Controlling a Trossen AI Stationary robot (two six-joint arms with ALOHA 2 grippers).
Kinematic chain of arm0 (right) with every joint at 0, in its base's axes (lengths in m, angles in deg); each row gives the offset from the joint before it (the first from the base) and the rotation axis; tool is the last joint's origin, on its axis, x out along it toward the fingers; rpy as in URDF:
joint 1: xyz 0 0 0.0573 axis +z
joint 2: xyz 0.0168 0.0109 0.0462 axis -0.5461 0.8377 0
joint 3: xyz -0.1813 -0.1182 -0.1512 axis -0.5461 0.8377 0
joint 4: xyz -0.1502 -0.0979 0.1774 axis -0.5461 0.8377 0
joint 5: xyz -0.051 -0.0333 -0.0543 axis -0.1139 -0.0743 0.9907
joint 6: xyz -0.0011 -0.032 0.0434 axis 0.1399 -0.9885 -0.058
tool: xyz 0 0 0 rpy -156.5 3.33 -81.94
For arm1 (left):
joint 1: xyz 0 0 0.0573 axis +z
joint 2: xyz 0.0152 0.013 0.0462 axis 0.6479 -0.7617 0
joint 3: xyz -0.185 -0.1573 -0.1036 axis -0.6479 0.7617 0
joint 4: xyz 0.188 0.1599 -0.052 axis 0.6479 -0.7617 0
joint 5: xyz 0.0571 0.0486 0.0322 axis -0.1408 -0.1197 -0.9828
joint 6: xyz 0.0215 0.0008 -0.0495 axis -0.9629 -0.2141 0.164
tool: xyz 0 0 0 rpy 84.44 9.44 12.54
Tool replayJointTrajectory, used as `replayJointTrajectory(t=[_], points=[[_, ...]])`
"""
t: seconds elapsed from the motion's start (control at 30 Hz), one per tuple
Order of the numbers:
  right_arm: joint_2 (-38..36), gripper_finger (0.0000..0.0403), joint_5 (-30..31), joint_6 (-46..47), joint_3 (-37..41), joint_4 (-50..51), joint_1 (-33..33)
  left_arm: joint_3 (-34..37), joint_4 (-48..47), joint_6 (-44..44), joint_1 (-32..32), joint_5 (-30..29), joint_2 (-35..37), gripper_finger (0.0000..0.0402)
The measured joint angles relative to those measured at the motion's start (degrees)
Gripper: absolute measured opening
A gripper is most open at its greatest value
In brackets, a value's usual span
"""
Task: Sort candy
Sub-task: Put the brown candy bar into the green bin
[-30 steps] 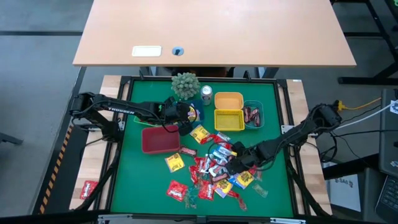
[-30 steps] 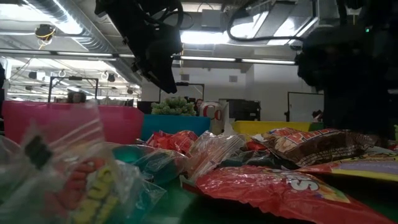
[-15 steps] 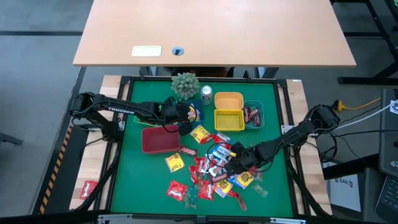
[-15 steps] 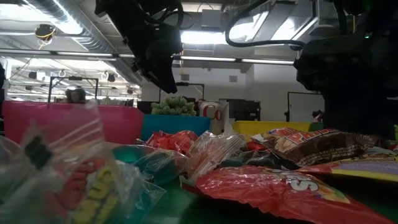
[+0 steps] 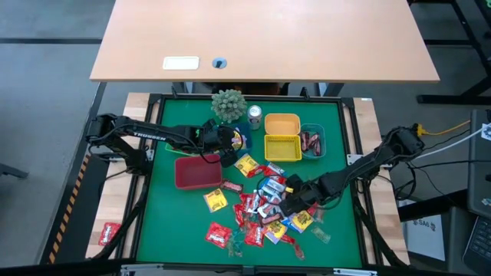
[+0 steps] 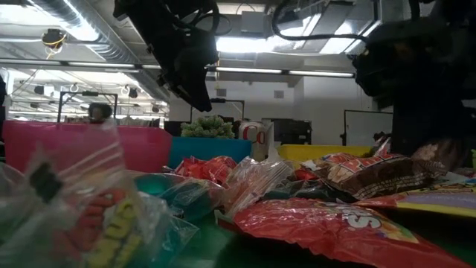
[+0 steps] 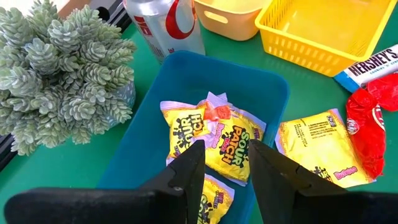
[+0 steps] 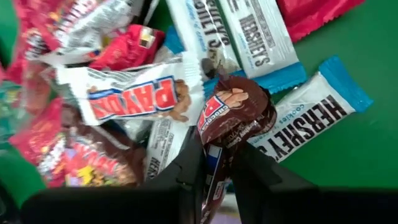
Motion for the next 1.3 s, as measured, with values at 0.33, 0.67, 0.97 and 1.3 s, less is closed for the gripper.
replayJointTrajectory(t=[0.33, 0.67, 0.97, 1.3], points=[[-9.1, 0.0062, 1.8, -7.8, 0.0, 7.2, -1.2, 0.0, 0.0, 0.0, 0.0, 0.0, 0.0, 0.0112], [-22.2, 0.0062, 7.1, -23.0, 0.0, 25.7, -10.7, 0.0, 0.2, 0.0, 0.0, 0.0, 0.0, 0.0112], [-27.4, 0.0062, 16.9, -31.6, 0.0, 33.4, -21.8, 0.0, 0.5, 0.0, 0.0, 0.0, 0.0, 0.0112], [-27.4, 0.0062, 17.3, -40.6, 0.0, 33.4, -29.2, 0.0, 1.8, 0.0, -0.4, 0.3, 0.0, 0.0112]])
